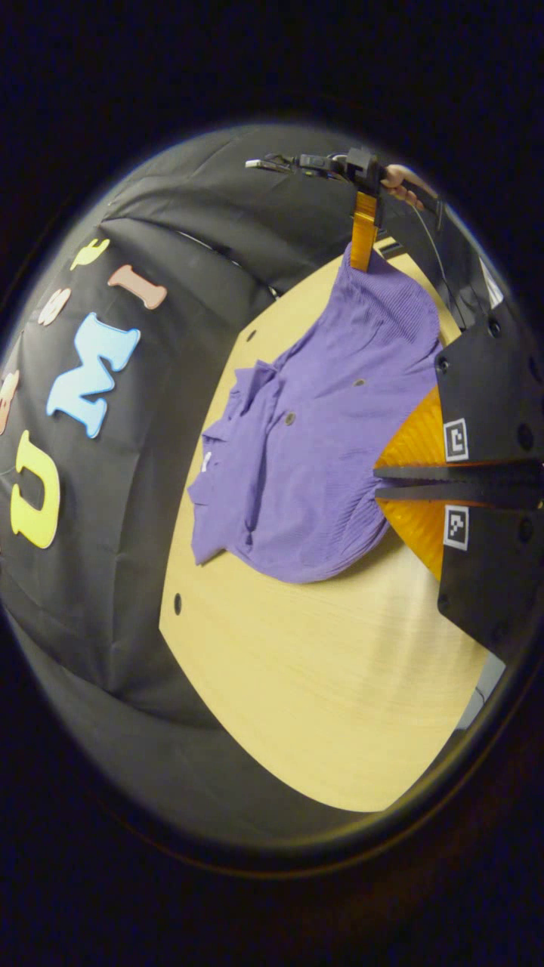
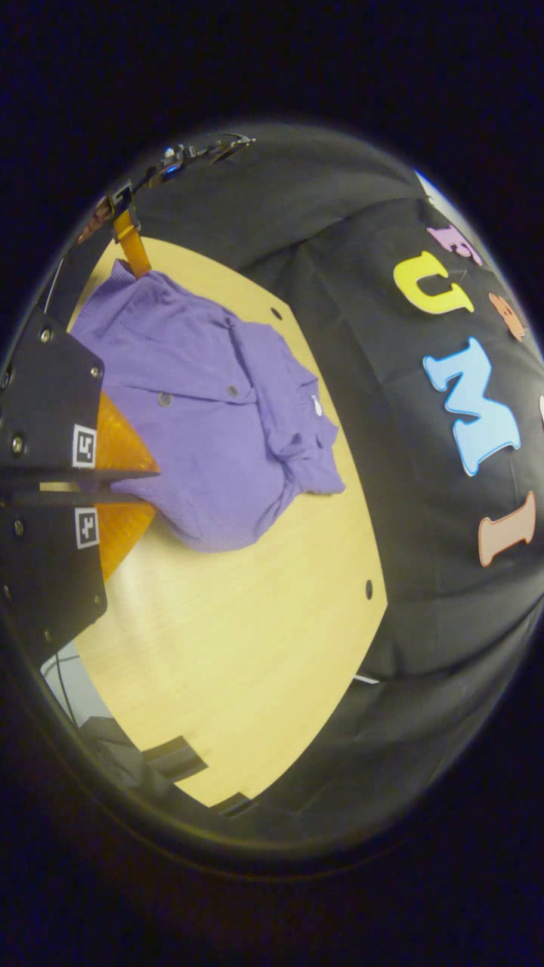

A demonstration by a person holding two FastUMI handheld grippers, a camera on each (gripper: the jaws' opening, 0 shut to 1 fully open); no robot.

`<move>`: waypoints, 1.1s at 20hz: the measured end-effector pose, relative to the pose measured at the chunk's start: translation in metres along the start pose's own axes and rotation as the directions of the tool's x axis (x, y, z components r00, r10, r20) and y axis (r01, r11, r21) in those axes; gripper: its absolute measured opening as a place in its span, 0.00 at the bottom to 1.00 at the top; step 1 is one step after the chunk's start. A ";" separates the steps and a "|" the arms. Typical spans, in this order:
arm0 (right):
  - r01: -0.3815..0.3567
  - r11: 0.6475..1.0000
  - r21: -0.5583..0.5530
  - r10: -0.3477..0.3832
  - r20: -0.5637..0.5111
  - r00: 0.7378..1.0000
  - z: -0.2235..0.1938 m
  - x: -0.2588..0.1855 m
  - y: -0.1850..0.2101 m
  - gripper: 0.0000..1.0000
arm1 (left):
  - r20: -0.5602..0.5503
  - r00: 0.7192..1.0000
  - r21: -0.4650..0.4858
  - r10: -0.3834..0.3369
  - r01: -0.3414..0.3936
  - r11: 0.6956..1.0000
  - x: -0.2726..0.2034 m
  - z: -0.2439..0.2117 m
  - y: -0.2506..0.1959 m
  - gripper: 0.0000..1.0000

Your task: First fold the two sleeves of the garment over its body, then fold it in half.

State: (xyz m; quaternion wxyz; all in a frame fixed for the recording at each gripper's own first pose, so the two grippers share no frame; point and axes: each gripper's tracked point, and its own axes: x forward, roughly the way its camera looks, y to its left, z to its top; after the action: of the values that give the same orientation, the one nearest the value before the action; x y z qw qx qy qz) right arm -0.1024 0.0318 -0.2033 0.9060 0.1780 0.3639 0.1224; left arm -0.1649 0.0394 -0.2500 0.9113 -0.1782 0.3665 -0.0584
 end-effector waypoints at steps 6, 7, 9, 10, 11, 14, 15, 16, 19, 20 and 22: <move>-0.094 0.995 -0.025 0.094 0.032 0.995 0.070 0.013 0.029 0.05 | 0.084 0.996 -0.019 -0.014 0.016 1.000 0.017 0.079 -0.013 0.07; -0.106 0.994 -0.030 0.107 0.041 0.993 0.084 0.017 0.032 0.04 | 0.096 0.995 -0.018 -0.013 0.015 1.000 0.021 0.092 -0.015 0.07; -0.135 0.990 -0.031 0.136 0.060 0.989 0.112 0.027 0.040 0.04 | 0.117 0.993 -0.006 -0.006 0.007 1.000 0.035 0.118 -0.017 0.07; -0.154 0.988 -0.027 0.156 0.067 0.986 0.126 0.033 0.046 0.05 | 0.128 0.992 0.000 -0.003 0.003 1.000 0.042 0.131 -0.018 0.07; -0.169 0.985 -0.023 0.171 0.071 0.983 0.139 0.038 0.049 0.05 | 0.133 0.991 0.004 0.004 -0.004 1.000 0.051 0.143 -0.019 0.07; -0.210 0.978 -0.008 0.210 0.071 0.975 0.174 0.064 0.056 0.05 | 0.164 0.986 -0.015 0.009 -0.007 1.000 0.078 0.182 -0.021 0.07; -0.221 0.975 0.000 0.220 0.069 0.973 0.184 0.074 0.058 0.05 | 0.175 0.984 -0.020 0.016 -0.013 1.000 0.087 0.196 -0.021 0.07; -0.230 0.973 0.008 0.229 0.069 0.971 0.195 0.085 0.058 0.05 | 0.182 0.983 -0.022 0.028 -0.024 0.999 0.096 0.206 -0.018 0.07; -0.256 0.966 0.022 0.255 0.061 0.965 0.221 0.118 0.061 0.05 | 0.217 0.975 -0.027 0.054 -0.049 0.998 0.124 0.250 -0.011 0.07; -0.264 0.964 0.025 0.262 0.056 0.963 0.228 0.130 0.060 0.05 | 0.232 0.971 -0.027 0.064 -0.059 0.998 0.134 0.266 -0.008 0.07; -0.272 0.962 0.032 0.270 0.040 0.962 0.240 0.155 0.059 0.05 | 0.265 0.960 -0.030 0.089 -0.084 0.996 0.156 0.296 0.004 0.07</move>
State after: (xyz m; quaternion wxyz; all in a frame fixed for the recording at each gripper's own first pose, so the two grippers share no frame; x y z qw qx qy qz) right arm 0.1701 0.0836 -0.1132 0.8836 0.2451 0.3222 0.2352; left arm 0.1521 0.0899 -0.1545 0.9523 -0.1766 0.2488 0.0092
